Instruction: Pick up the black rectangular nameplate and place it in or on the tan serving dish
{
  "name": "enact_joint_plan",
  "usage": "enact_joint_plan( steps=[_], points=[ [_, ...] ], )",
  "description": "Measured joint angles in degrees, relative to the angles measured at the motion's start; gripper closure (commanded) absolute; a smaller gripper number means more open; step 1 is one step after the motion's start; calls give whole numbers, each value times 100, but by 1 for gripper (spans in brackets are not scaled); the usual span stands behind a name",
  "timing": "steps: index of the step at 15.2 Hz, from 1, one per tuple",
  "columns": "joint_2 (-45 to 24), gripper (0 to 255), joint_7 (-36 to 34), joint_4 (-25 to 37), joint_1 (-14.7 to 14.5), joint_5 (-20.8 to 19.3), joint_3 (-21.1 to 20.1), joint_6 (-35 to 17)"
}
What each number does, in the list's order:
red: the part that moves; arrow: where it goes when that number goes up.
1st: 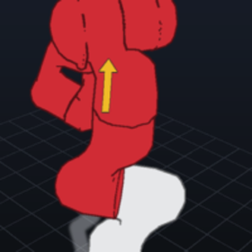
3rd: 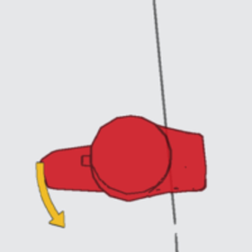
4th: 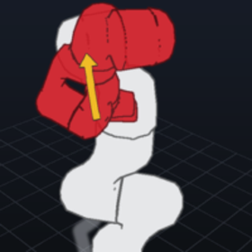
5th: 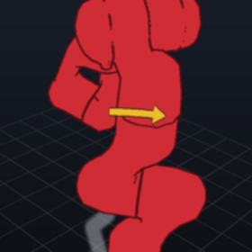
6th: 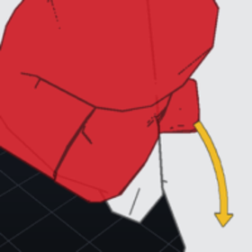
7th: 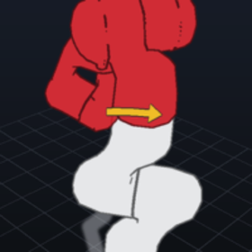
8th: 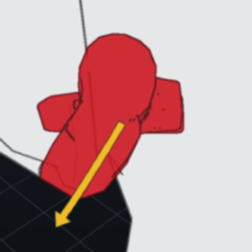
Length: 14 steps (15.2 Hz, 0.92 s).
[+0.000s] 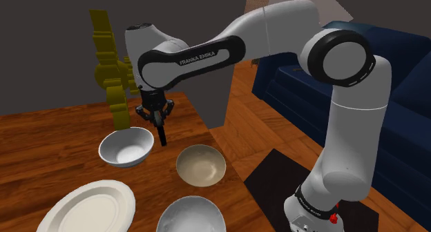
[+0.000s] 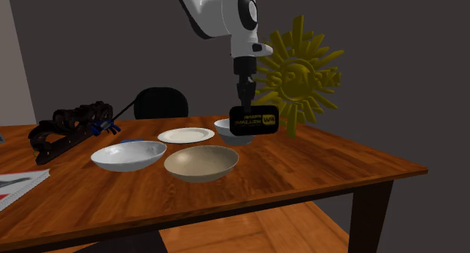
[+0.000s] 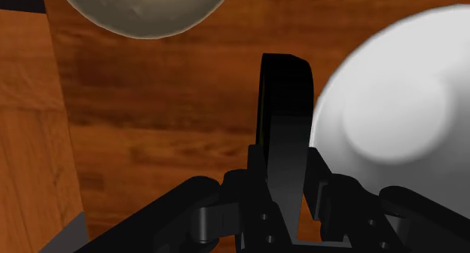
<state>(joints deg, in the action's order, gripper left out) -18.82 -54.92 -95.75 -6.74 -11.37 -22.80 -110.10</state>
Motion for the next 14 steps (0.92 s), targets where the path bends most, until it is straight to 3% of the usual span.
enact_joint_plan(
  steps=[8, 14],
  points=[
    [121, 255, 77, 459, -10, 75, -30, 567],
    [1398, 255, 181, -946, 159, 569, -137, 330]
  ],
)
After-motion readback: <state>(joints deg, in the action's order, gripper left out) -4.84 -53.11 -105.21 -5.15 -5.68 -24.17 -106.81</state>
